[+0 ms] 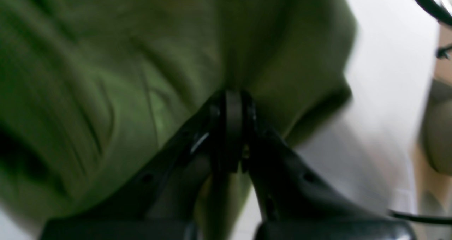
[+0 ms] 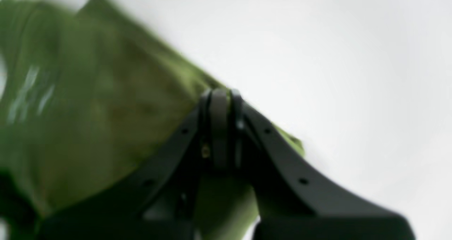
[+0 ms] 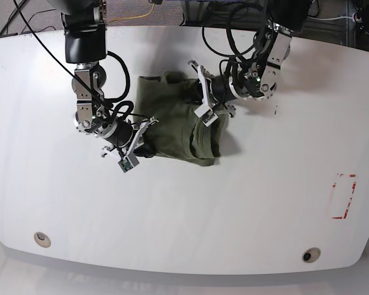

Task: Layout the t-shirt on the table in an organized manner, then fold the t-shirt properly
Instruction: 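Grasp the folded shirt bundle with both grippers and lift its edge, then fold the shirt bundle over itself with both grippers and lay it down, then open both grippers and press the folded shirt flat with the left gripper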

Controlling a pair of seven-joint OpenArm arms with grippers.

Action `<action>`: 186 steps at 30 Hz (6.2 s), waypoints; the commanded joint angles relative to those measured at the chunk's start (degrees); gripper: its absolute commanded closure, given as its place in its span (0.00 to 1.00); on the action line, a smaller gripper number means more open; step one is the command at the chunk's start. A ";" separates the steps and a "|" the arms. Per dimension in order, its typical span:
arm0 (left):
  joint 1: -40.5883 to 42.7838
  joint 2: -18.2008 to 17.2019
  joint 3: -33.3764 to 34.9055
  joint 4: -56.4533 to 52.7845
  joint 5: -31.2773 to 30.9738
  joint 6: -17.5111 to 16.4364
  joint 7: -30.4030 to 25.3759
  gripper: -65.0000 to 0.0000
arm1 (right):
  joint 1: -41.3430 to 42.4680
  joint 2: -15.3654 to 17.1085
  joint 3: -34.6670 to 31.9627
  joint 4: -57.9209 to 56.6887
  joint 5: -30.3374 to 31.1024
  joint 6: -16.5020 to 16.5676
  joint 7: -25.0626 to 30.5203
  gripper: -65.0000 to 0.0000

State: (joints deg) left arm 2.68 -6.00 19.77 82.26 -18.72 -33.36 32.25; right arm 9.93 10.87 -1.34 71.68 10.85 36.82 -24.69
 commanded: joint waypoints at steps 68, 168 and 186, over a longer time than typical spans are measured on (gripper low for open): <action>-3.69 -2.48 2.16 -1.07 6.02 5.01 -3.63 1.00 | -6.73 -2.04 -4.77 7.31 0.44 -1.79 6.62 0.98; -3.34 9.47 9.81 -3.01 29.75 33.50 -23.68 1.00 | -20.44 -2.21 18.44 35.00 0.36 -1.43 -2.35 0.98; -6.24 10.09 5.24 -14.96 29.58 33.41 -23.68 1.00 | -21.93 -2.30 18.36 35.35 0.97 -1.43 -2.43 0.98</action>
State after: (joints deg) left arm -4.49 5.26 26.00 65.78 10.46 -0.67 6.17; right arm -12.53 8.21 16.88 105.75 10.72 35.20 -28.80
